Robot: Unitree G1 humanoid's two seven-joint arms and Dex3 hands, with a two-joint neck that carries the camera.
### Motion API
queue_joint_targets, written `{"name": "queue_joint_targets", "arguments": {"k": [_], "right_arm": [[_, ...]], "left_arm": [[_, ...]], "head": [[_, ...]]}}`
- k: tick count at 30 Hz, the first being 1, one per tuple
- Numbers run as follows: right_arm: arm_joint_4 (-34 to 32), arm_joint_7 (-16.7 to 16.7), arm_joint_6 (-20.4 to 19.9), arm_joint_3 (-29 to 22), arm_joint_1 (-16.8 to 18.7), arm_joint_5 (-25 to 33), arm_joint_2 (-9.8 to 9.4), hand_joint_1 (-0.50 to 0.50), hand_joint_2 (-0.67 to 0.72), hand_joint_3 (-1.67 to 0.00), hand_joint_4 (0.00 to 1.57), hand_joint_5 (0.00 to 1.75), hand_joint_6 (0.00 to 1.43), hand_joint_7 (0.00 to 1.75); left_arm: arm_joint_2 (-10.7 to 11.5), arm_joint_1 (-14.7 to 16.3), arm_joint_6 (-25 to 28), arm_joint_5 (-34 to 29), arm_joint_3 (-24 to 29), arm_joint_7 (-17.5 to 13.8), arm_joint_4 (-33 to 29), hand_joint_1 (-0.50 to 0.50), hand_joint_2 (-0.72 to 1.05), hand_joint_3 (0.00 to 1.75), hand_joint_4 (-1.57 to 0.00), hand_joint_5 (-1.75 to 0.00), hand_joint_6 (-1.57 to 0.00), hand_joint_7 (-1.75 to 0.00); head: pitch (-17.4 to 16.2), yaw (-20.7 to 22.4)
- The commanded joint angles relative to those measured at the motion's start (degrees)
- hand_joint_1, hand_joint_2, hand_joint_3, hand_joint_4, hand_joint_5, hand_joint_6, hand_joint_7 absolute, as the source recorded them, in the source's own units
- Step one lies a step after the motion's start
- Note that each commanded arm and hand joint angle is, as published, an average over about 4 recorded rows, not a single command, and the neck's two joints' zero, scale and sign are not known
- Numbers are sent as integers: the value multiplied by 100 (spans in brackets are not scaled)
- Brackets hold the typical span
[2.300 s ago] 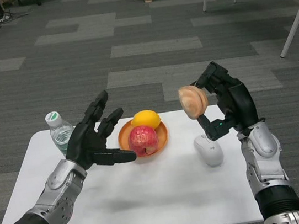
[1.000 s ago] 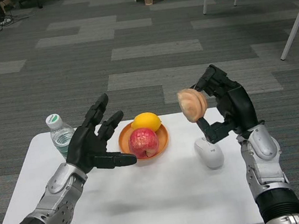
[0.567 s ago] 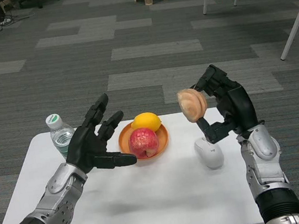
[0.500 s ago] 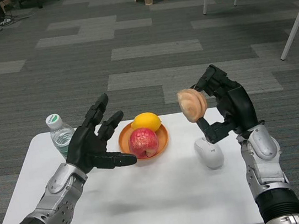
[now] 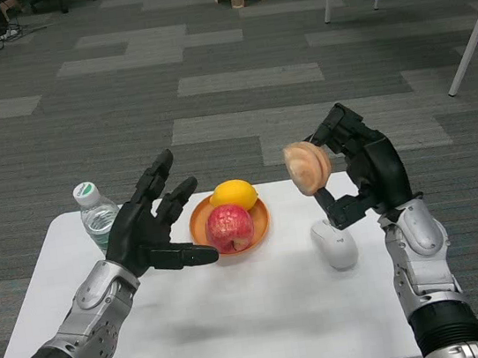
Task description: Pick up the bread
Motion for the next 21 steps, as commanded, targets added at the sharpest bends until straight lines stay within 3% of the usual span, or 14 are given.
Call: {"name": "queue_joint_targets", "arguments": {"k": [1,21], "right_arm": [[-50,-40,-10,-7,34,84,-23,-42,-41,-159,69,155,83,161],[-50,-40,-10,2,25,77,-23,-42,-41,-159,69,155,83,161]], "left_arm": [[4,40,-46,26,57,-17,-6,50,34,9,0,-41,0,0],[4,40,-46,34,57,-17,-6,50,34,9,0,-41,0,0]], "head": [[2,-9],[-5,-11]]}}
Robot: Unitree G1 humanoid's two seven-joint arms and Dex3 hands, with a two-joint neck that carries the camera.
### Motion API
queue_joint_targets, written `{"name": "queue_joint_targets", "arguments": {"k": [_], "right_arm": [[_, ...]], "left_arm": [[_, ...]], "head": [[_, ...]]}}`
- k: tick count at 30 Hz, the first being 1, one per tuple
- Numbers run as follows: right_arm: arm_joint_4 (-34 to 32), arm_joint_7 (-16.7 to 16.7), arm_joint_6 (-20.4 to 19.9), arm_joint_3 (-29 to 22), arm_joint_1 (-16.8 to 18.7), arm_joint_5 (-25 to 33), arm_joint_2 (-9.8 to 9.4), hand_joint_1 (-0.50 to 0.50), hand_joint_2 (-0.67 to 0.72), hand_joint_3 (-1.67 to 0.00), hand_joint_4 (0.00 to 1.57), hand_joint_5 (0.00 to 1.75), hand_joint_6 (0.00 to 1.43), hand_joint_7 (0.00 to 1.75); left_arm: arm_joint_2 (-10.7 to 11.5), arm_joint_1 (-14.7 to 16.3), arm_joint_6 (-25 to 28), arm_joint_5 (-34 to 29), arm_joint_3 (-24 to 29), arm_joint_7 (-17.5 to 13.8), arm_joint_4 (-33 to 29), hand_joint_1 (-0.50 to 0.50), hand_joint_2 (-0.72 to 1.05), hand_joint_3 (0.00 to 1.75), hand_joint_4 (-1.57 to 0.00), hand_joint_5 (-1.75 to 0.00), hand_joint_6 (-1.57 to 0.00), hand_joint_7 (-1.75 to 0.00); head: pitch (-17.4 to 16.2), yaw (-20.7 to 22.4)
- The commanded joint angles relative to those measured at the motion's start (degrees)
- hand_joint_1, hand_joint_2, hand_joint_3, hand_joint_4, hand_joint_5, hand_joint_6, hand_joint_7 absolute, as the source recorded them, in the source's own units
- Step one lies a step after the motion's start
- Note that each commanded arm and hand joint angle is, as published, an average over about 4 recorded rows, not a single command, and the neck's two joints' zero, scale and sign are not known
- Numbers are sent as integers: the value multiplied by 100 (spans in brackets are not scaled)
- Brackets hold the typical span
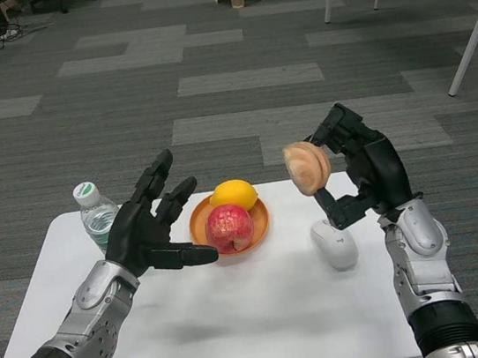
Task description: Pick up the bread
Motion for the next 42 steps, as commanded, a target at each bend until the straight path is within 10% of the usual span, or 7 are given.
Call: {"name": "queue_joint_targets", "arguments": {"k": [1,42], "right_arm": [[-52,-40,-10,-4,25,79,-22,-42,-41,-159,69,155,83,161],[-63,-40,-10,4,34,85,-31,-42,-41,-159,69,155,83,161]], "left_arm": [[4,39,-45,33,50,-17,-6,50,34,9,0,-41,0,0],[-14,57,-45,51,59,-17,-6,50,34,4,0,-41,0,0]], "head": [[0,0],[20,5]]}}
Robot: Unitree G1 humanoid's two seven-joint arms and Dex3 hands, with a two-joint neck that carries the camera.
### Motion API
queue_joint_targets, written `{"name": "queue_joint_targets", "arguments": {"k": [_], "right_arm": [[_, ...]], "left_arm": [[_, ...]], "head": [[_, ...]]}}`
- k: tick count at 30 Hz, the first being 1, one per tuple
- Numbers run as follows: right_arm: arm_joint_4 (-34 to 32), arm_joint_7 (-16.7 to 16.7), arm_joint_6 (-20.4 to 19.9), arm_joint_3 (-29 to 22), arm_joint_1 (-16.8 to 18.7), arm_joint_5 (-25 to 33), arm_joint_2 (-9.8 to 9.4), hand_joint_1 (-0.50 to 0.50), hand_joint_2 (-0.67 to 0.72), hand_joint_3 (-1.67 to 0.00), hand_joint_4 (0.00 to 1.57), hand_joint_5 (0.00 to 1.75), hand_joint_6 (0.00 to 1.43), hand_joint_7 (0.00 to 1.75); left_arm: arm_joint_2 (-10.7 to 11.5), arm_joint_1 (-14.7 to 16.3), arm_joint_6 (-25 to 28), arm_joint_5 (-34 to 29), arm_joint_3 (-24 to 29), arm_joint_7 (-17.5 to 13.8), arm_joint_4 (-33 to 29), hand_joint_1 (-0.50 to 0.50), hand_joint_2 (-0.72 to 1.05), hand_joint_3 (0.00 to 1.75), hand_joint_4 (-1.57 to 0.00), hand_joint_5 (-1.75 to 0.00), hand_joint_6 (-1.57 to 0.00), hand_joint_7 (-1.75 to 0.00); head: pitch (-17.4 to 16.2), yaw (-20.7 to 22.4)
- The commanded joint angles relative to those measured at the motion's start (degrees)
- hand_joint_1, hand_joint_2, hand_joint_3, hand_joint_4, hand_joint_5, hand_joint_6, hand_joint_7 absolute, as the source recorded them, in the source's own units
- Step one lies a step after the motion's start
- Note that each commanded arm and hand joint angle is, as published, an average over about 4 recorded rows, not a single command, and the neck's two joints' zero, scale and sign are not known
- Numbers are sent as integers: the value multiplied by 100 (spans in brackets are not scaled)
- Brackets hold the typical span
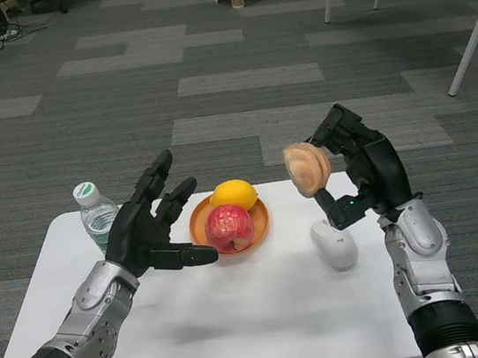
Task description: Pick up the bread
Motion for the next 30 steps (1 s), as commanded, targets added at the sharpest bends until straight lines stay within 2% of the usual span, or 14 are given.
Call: {"name": "queue_joint_targets", "arguments": {"k": [1,5,9,14,30], "right_arm": [[-63,-40,-10,-3,34,85,-28,-42,-41,-159,70,155,83,161],[-63,-40,-12,-5,34,85,-26,-42,-41,-159,71,155,83,161],[-63,-40,-15,-5,34,83,-19,-42,-41,-159,71,155,83,161],[-63,-40,-12,-3,34,85,-19,-42,-41,-159,70,155,83,157],[-63,-40,-10,6,34,80,-19,-42,-41,-159,70,155,83,161]], "left_arm": [[-13,47,-45,47,56,-17,-6,50,34,2,0,-41,0,0],[-13,47,-45,47,56,-17,-6,50,34,9,0,-41,0,0],[-13,47,-45,45,56,-17,-6,50,34,0,0,-41,0,0],[-13,47,-45,47,56,-17,-6,50,34,9,0,-41,0,0],[-18,47,-45,47,60,-17,-6,50,34,9,0,-41,0,0]], "head": [[-1,5],[6,3],[9,3],[10,3],[18,13]]}}
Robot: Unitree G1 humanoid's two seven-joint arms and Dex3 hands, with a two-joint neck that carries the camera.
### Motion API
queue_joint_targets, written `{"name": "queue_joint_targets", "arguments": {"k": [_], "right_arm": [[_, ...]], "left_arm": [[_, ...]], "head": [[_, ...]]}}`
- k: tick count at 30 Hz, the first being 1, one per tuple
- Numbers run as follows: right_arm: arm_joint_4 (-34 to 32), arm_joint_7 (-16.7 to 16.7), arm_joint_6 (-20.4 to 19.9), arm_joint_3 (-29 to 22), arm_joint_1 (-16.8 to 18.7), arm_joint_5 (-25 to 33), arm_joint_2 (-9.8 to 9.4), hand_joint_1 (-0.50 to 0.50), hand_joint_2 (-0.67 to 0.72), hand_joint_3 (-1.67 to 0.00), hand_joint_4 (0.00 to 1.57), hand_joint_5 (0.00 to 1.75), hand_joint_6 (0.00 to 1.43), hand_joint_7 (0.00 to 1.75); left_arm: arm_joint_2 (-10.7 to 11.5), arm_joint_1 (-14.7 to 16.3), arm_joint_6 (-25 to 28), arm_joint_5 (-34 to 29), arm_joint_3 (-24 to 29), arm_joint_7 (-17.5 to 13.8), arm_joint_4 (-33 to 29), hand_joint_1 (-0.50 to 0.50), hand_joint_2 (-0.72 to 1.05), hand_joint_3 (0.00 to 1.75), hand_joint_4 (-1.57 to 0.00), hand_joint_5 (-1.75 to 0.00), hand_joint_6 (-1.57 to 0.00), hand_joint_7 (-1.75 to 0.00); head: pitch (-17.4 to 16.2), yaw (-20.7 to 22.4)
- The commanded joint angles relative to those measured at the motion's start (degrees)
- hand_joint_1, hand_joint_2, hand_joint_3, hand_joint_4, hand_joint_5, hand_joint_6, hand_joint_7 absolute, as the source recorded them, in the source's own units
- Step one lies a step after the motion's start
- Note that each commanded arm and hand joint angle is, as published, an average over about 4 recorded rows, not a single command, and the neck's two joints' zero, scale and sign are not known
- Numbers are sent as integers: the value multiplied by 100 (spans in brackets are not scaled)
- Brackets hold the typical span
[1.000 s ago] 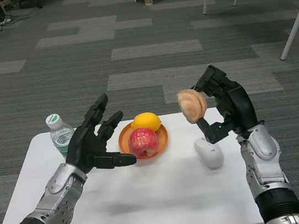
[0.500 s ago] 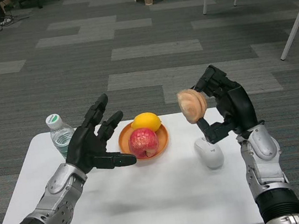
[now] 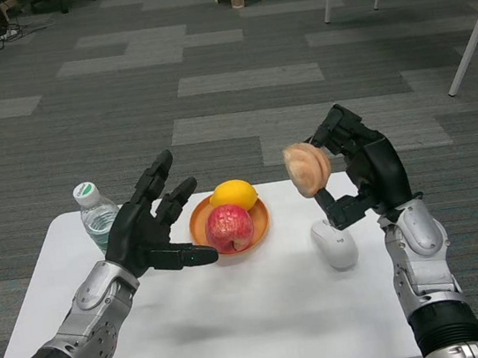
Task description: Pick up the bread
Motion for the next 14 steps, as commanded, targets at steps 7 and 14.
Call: {"name": "queue_joint_targets", "arguments": {"k": [7,14], "right_arm": [[-63,-40,-12,11,34,85,-20,-42,-41,-159,71,155,83,161],[-54,-40,-13,11,34,82,-20,-42,-41,-159,71,155,83,156]], "left_arm": [[-31,45,-45,45,64,-17,-6,50,34,4,0,-41,0,0],[-28,45,-45,51,64,-17,-6,50,34,0,0,-41,0,0]], "head": [[-1,-8],[-4,-10]]}}
